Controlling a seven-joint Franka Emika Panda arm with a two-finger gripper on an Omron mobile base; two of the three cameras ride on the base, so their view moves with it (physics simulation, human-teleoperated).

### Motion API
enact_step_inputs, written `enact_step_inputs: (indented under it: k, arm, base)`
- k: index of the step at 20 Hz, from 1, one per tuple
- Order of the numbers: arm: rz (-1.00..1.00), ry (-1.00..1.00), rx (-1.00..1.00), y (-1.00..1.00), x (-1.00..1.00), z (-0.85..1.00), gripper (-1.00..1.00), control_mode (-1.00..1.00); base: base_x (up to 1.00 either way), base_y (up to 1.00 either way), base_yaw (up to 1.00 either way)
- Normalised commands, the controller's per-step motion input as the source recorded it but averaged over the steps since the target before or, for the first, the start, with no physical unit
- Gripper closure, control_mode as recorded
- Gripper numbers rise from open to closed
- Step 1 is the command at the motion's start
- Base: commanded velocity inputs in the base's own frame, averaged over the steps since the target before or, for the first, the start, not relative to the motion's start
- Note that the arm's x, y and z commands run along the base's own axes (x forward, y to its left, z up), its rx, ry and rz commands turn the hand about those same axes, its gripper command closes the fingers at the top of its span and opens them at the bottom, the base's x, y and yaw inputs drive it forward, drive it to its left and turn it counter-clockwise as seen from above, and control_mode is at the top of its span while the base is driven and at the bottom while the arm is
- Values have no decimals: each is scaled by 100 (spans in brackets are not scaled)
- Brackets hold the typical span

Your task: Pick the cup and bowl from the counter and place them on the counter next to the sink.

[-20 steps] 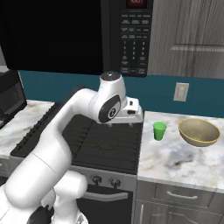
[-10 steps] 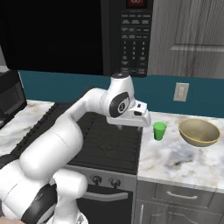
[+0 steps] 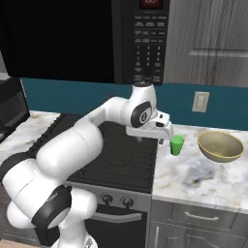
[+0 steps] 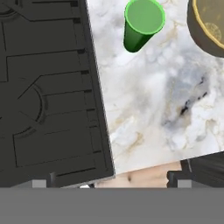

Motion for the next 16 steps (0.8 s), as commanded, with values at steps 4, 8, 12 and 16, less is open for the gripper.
enact_step_inputs:
  k: [4, 8, 12, 16]
  arm:
    - [12, 0, 2, -11, 37, -8, -100, -100]
    - [14, 0, 1, -18, 43, -13, -100, -100]
    - [15, 0, 2, -15, 44, -15, -100, -100]
    - [18, -1, 2, -9, 46, -16, -100, -100]
  base:
    - [0, 0, 0]
    - [0, 0, 0]
    - [0, 0, 0]
    - [0, 0, 0]
